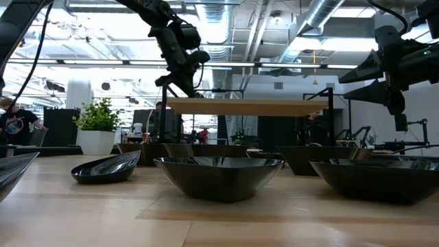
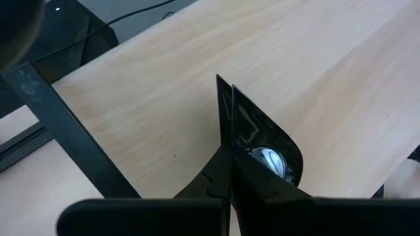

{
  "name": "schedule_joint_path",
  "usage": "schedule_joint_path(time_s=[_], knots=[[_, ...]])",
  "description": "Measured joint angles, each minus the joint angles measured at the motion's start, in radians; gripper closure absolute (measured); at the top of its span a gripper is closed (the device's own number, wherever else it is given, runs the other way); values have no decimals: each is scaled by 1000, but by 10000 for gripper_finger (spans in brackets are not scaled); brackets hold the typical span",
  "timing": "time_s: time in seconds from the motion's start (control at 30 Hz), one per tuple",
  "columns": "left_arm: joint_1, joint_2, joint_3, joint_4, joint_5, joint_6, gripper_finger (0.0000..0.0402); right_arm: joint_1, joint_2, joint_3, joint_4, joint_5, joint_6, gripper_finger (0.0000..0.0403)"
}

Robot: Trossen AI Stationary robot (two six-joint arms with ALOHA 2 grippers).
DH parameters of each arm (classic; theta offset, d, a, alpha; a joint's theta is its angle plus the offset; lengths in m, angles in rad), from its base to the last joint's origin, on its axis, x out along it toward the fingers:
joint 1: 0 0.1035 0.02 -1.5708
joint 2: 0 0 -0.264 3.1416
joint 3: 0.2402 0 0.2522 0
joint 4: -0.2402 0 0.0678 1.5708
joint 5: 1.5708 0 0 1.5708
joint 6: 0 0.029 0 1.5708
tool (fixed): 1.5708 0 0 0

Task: Pick & Place Mini shaped plates
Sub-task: Stack the drop shaped plate on top of the drop shaped plate on the shelf, then stack the drop shaped plate on top of the drop shaped plates on the shelf

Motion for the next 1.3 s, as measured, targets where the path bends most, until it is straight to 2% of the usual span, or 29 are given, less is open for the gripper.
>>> schedule_joint_path(time_s=[0.63, 0.97, 1.13, 1.3], knots=[[0, 0, 0, 12, -3, -2, 397, 0, 0, 0, 0, 0, 0, 182], [0, -7, 0, 20, -28, 2, 339, 0, 0, 0, 0, 0, 0, 182], [3, -26, -1, 28, -31, 1, 324, 0, 0, 0, 0, 0, 0, 182], [-9, -115, -5, 22, 46, -50, 325, 0, 0, 0, 0, 0, 0, 182]])
